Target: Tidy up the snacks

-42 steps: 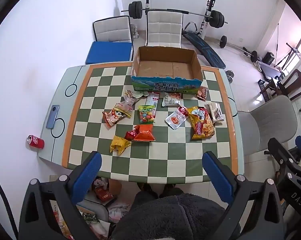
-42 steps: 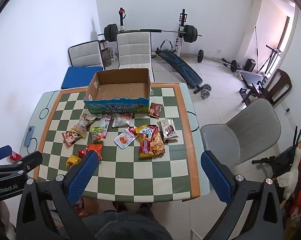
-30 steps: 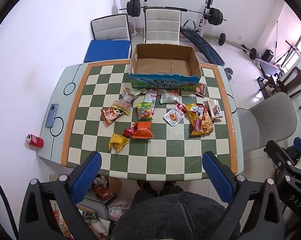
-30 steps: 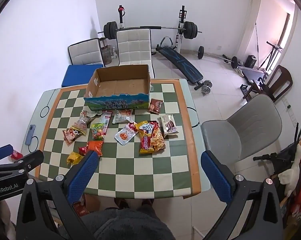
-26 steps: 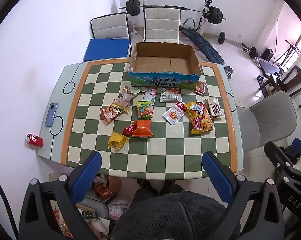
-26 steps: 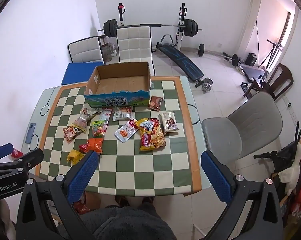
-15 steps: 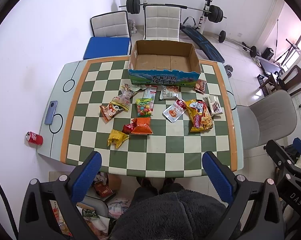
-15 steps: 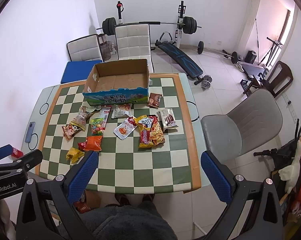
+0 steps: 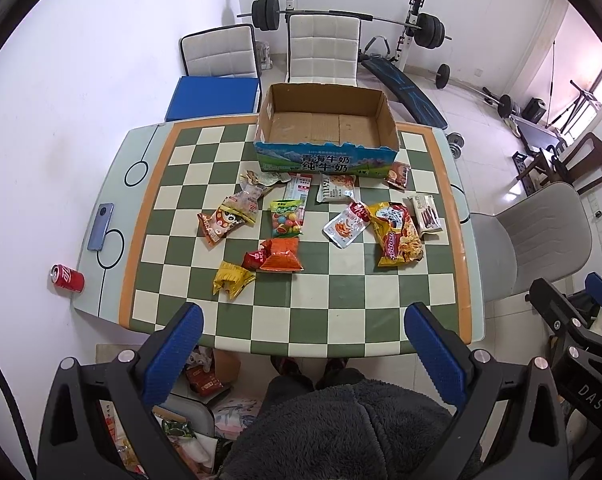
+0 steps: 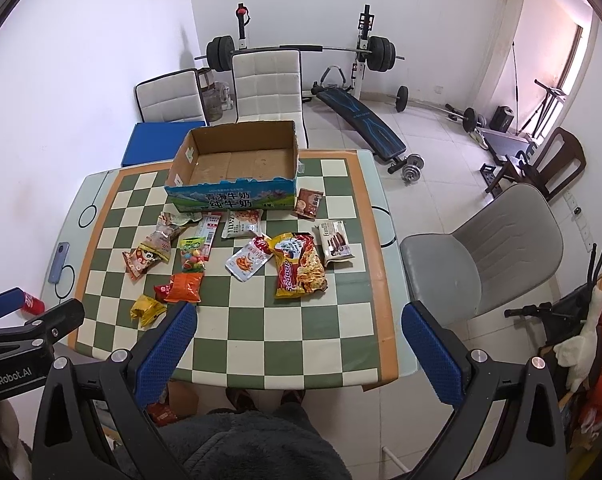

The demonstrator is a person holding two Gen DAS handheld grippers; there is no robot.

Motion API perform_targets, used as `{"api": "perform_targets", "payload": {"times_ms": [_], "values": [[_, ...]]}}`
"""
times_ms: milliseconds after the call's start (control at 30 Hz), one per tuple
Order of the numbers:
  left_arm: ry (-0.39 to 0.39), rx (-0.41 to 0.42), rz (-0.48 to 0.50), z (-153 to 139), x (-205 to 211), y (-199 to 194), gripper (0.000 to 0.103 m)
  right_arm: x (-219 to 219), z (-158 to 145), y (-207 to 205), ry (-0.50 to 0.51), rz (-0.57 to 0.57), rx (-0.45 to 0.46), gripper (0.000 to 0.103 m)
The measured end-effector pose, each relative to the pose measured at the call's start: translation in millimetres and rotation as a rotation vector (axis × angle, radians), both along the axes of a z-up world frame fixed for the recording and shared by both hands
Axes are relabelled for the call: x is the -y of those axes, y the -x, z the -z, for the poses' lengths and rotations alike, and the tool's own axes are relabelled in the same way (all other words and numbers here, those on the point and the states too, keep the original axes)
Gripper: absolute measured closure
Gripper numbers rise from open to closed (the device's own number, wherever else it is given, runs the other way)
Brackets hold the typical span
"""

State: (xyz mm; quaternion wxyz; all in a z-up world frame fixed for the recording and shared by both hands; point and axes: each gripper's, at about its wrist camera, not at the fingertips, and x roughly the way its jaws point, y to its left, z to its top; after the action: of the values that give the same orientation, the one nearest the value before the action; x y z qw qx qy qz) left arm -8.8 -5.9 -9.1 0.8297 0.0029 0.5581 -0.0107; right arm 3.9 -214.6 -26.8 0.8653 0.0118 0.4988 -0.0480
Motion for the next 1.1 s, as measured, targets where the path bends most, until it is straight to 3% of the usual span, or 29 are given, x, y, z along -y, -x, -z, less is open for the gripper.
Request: {"api": "perform_targets", "payload": {"times_ms": [1100], "values": [[-0.005,-0.001,-0.005,-6.3,1.7,-3.9,0.000,-2.3,-4.4,-4.0,-0.003,0.001,0.008,0.000]]}}
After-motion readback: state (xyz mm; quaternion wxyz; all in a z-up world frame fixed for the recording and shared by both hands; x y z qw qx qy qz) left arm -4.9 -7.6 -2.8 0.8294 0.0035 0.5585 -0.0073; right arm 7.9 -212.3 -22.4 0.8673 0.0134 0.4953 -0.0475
